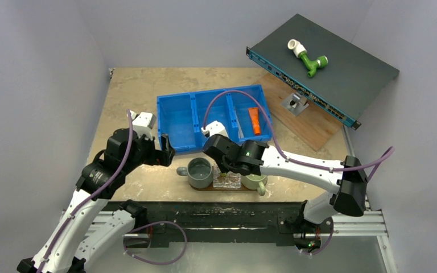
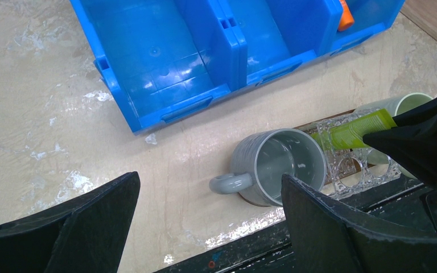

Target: Prepare toiletry sets of a toothbrush and toothpaste on the tray

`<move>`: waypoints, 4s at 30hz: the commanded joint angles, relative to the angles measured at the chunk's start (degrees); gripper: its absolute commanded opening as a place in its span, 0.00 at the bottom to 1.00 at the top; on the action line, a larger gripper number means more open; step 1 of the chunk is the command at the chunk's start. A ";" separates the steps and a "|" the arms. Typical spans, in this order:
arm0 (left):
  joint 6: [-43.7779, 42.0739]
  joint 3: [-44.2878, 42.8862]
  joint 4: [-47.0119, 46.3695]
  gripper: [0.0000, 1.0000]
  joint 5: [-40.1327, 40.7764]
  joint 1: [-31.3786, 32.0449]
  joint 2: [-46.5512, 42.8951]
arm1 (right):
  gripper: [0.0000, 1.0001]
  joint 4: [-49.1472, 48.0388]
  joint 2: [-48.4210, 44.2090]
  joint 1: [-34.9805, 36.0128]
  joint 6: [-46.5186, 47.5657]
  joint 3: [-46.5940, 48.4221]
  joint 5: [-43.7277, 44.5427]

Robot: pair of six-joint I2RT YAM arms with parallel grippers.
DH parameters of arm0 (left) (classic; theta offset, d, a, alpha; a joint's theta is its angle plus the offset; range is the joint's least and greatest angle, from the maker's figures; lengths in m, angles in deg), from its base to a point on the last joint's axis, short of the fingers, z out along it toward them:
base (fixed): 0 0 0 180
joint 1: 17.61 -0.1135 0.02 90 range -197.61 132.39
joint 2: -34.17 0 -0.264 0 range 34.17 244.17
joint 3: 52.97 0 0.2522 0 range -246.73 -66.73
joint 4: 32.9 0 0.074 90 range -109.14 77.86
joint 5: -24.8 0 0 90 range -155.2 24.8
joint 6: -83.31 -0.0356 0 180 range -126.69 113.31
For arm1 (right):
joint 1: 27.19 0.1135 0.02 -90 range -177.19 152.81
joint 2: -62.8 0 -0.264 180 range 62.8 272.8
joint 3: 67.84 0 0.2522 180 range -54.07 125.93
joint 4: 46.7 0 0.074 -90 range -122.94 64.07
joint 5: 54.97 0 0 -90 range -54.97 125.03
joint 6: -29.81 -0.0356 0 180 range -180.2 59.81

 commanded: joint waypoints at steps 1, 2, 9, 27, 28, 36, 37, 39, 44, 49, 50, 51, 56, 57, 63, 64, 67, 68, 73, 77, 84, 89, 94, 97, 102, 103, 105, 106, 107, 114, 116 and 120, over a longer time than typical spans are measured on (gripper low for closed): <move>-0.93 0.06 -2.60 0.94 -0.10 -0.35 -0.36 | 0.24 -1.23 -0.08 -0.27 -0.09 3.25 0.92; -1.02 -0.01 -2.55 0.94 -0.15 -0.35 -0.36 | 0.25 -0.93 -0.15 -0.27 -0.13 3.67 0.87; -1.03 0.01 -2.70 0.94 -0.40 -0.35 -0.18 | 0.35 1.37 -2.05 -0.27 -1.01 7.75 2.10; -1.16 0.08 -2.67 0.94 -0.33 -0.35 -0.66 | 0.47 3.85 0.45 -14.55 3.25 15.74 7.86; -1.12 0.07 -2.69 0.94 -0.33 -0.35 -0.70 | 0.47 3.38 0.78 -15.71 3.45 15.66 7.93; -1.02 0.12 -2.78 0.94 -0.35 -0.36 -0.97 | 0.48 -3.23 4.25 -26.18 5.06 12.75 4.56; -0.96 0.14 -2.79 0.94 -0.33 -0.35 -0.98 | 0.48 -3.73 5.23 -26.94 5.22 12.66 4.04; -0.78 0.15 -2.77 0.95 -0.54 -0.35 -0.97 | 0.49 -4.77 7.01 -28.21 5.57 12.20 3.32; -0.38 0.18 -2.88 0.97 -0.34 -0.35 -0.97 | 0.52 -6.61 11.77 -30.99 6.18 11.38 2.53; -0.32 0.08 -2.82 1.00 -1.09 -0.35 -0.39 | 0.53 -8.07 16.39 -32.82 6.50 10.79 2.39; -0.33 0.00 -2.88 1.00 -1.12 -0.35 -0.28 | 0.54 -8.35 17.39 -33.06 6.48 10.75 2.45; -0.33 -0.04 -2.88 1.00 -1.12 -0.35 -0.19 | 0.54 -8.55 18.27 -33.40 6.43 10.73 2.56; -0.44 0.00 -2.96 1.00 -0.95 -0.35 -0.27 | 0.55 -9.28 22.29 -34.42 6.50 11.57 3.62; -0.57 0.05 -2.96 1.00 -0.95 -0.35 -0.20 | 0.55 -9.25 23.04 -34.58 6.62 11.90 3.95; -0.92 0.06 -3.04 1.00 -1.29 -0.35 0.15 | 0.55 -9.58 27.22 -36.01 6.85 13.30 4.67; -0.90 0.05 -3.06 1.00 -1.30 -0.35 0.23 | 0.55 -9.68 27.76 -36.26 6.86 13.46 4.72; -1.09 0.04 -3.09 1.00 -1.39 -0.35 0.51 | 0.55 -10.25 29.39 -36.87 7.02 13.83 4.86; -1.05 -0.02 -3.21 1.00 -1.39 -0.35 0.59 | 0.55 -10.35 29.97 -37.08 7.03 13.99 4.83; -1.21 -0.03 -3.29 1.00 -1.47 -0.35 1.20 | 0.54 -11.06 31.85 -38.24 7.20 13.97 4.21; -1.29 -0.14 -3.36 1.00 -1.65 -0.35 1.64 | 0.49 -11.70 32.84 -38.69 7.49 13.76 3.20; -1.38 -0.21 -3.37 1.00 -1.57 -0.35 2.10 | 0.20 -12.44 31.97 -38.81 8.63 12.91 1.75; -1.38 -0.30 -3.31 1.00 -1.47 -0.35 2.07 | 0.01 -11.98 28.34 -38.79 9.09 12.47 1.80; -1.29 -0.26 -3.26 1.00 -1.21 -0.35 1.55 | 0.00 -11.63 22.61 -38.79 9.24 11.58 1.46; -1.17 -0.30 -3.40 1.00 -1.12 -0.35 1.19 | 0.00 -11.28 18.75 -38.69 9.30 11.23 0.42; -0.57 -0.48 -3.66 1.00 -1.65 -0.35 0.88 | 0.00 -11.29 12.11 -38.18 9.58 10.33 -3.26; -0.40 -0.55 -3.73 1.00 -1.65 -0.35 0.92 | 0.00 -11.22 10.84 -37.89 9.63 10.25 -4.26; -0.05 -0.84 -3.88 1.00 -3.62 -0.35 1.03 | 0.01 -11.08 8.49 -37.35 9.91 10.26 -6.01; 0.21 -1.16 -3.93 1.00 -3.94 -0.35 1.11 | 0.01 -10.85 7.51 -36.83 10.00 10.23 -6.70; 0.44 -1.55 -3.75 1.00 -4.60 -0.35 1.21 | 0.01 -10.76 6.60 -36.38 10.02 10.31 -7.63; 2.38 -4.79 -3.89 1.00 -9.43 -0.35 1.69 | 0.03 -13.69 -0.96 -33.23 8.37 9.60 -18.98; 3.22 -5.68 -4.00 1.00 -11.06 -0.35 1.83 | 0.03 -15.24 -2.87 -32.02 7.03 9.17 -22.43; 5.46 -7.22 -4.82 1.00 -14.56 -0.35 1.54 | 0.03 -19.24 -6.18 -29.77 3.34 8.23 -28.74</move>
